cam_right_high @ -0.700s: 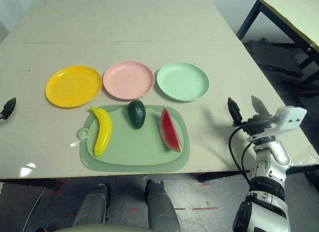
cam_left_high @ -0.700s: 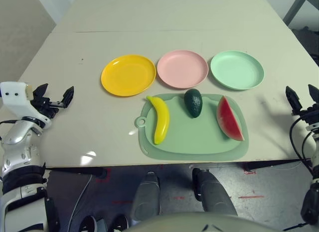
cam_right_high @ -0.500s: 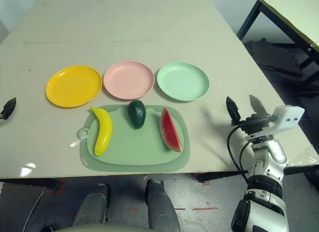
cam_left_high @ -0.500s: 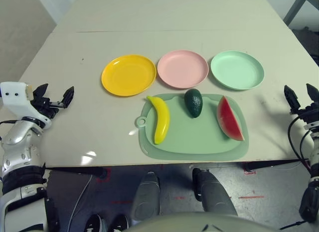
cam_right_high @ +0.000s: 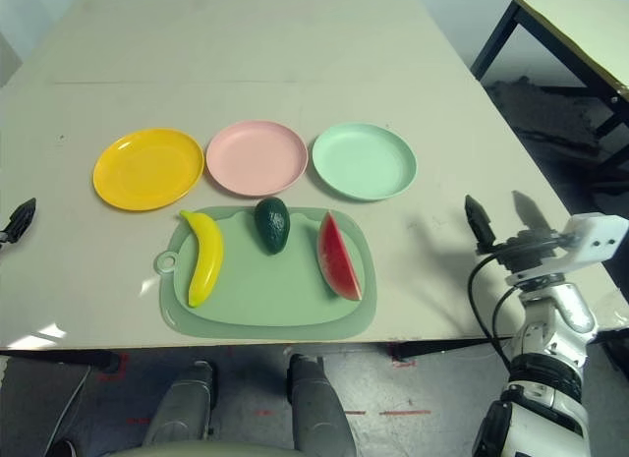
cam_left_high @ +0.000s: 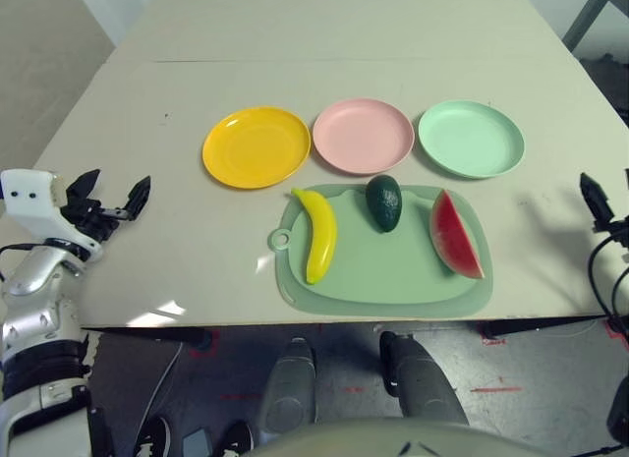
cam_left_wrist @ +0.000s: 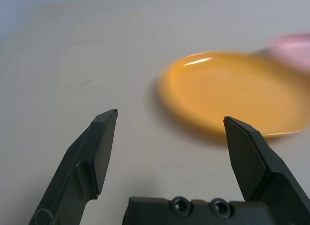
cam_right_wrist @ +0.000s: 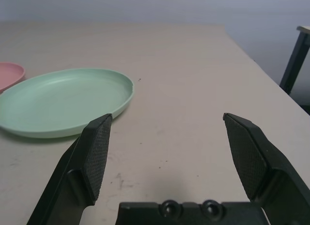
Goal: Place the fruits into color-matched plates.
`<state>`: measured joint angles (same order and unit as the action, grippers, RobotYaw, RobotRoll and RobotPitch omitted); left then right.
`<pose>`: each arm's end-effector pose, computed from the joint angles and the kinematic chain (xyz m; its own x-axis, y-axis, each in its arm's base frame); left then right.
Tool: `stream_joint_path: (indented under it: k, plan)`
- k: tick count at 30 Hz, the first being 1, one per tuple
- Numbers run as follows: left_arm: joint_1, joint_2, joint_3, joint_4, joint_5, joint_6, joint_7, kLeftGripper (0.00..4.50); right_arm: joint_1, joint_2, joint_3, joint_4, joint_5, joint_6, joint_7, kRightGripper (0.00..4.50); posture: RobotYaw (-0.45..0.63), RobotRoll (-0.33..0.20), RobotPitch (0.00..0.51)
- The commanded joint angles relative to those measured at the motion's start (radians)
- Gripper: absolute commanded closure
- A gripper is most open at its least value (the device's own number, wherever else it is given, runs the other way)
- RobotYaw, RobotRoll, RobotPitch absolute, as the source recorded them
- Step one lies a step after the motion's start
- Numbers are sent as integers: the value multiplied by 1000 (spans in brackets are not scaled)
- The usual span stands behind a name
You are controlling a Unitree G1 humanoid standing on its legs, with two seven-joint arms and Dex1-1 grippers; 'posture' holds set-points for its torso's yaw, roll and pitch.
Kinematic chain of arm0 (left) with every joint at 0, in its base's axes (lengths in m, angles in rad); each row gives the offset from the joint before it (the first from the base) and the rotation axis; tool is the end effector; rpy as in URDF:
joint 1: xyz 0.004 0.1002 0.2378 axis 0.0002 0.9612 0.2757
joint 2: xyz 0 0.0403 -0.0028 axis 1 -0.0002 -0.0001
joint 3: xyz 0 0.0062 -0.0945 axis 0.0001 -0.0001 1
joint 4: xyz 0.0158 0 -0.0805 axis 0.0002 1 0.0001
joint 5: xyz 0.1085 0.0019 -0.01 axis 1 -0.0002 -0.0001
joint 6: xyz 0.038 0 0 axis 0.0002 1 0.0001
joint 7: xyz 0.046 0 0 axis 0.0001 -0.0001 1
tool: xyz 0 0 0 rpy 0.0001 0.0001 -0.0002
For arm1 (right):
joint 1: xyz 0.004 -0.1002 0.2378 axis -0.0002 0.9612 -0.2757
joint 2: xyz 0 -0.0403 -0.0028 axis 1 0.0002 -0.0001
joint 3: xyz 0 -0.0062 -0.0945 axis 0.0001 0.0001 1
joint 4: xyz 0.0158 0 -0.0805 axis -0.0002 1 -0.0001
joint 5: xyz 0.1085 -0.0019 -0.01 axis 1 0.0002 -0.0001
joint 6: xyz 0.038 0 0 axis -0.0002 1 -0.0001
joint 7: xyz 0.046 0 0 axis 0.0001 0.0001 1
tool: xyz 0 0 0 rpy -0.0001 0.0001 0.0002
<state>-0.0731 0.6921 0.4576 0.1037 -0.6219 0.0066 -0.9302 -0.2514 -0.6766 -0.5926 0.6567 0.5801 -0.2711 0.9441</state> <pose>0.1996 0.3437 0.1535 0.8450 -0.5055 0.1743 0.4748 0.8593 0.1903 0.1936 -0.3948 0.1140 0.9405 0.1715 0.2932 -0.1558 0.9848 -0.0761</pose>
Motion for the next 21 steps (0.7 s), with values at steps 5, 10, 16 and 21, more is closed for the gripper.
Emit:
stream_joint_path:
  k: [5,10,16,21]
  plan:
    - [112,143,-140,-294,-138,184,-355,28,-1,-58,50,-246,-64,211,-175,0,-25,0,243]
    - [21,195,-210,-271,-84,156,-470,28,-30,-211,230,-316,-254,182,-71,0,-102,0,239]
    - [-110,196,-271,-128,-13,92,-576,28,-321,-392,501,-217,-512,-102,129,0,-151,0,217]
    - [-132,148,-311,-83,33,47,-583,28,-569,-395,709,-203,-602,-272,369,0,-168,0,188]
